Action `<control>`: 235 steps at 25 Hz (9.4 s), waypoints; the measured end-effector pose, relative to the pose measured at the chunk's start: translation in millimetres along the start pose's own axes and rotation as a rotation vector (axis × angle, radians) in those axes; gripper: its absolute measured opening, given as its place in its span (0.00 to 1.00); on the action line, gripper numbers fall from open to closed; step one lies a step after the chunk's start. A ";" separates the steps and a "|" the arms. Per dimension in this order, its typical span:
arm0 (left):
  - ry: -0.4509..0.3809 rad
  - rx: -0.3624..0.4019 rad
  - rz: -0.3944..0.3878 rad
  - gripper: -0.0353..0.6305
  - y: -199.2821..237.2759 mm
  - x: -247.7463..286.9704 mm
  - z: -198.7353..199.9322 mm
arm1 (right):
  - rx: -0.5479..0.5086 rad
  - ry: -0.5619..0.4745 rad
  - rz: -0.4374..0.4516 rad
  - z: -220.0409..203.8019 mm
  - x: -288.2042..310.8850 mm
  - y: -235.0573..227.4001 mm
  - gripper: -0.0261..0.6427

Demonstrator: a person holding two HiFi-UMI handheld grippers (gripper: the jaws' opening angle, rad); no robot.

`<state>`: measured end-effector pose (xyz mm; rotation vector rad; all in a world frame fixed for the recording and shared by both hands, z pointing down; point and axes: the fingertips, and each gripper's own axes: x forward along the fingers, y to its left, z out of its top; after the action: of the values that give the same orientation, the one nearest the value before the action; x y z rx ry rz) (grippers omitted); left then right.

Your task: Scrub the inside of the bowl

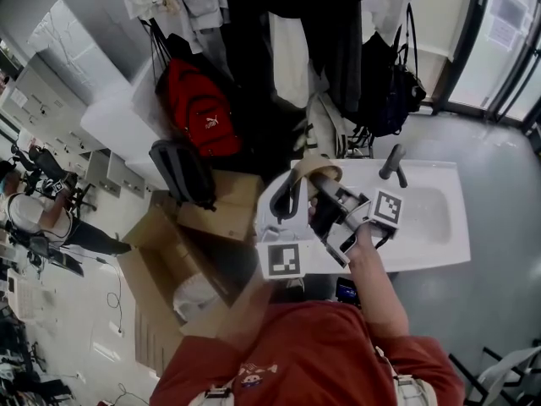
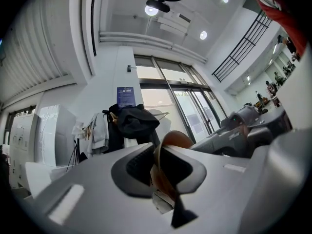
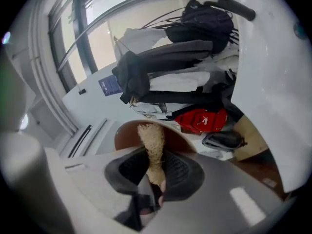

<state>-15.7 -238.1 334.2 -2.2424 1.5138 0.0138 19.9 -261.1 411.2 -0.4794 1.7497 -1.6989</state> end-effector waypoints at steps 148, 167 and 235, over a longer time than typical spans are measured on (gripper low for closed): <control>0.014 -0.172 0.011 0.11 4.0 -16.5 -8.9 | -1.017 0.050 -0.510 -13.0 -6.0 13.7 0.15; 0.020 -0.146 0.015 0.11 9.4 -9.4 -19.8 | -0.386 -0.018 -0.268 -5.7 4.0 0.3 0.15; 0.548 -0.502 0.031 0.09 10.4 -8.2 -232.8 | -1.660 -0.110 -0.702 19.7 -6.9 -11.0 0.15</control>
<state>-81.3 -316.9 543.7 -2.7714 2.0025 -0.2595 36.1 -272.4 424.2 -1.9461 2.7115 -0.0311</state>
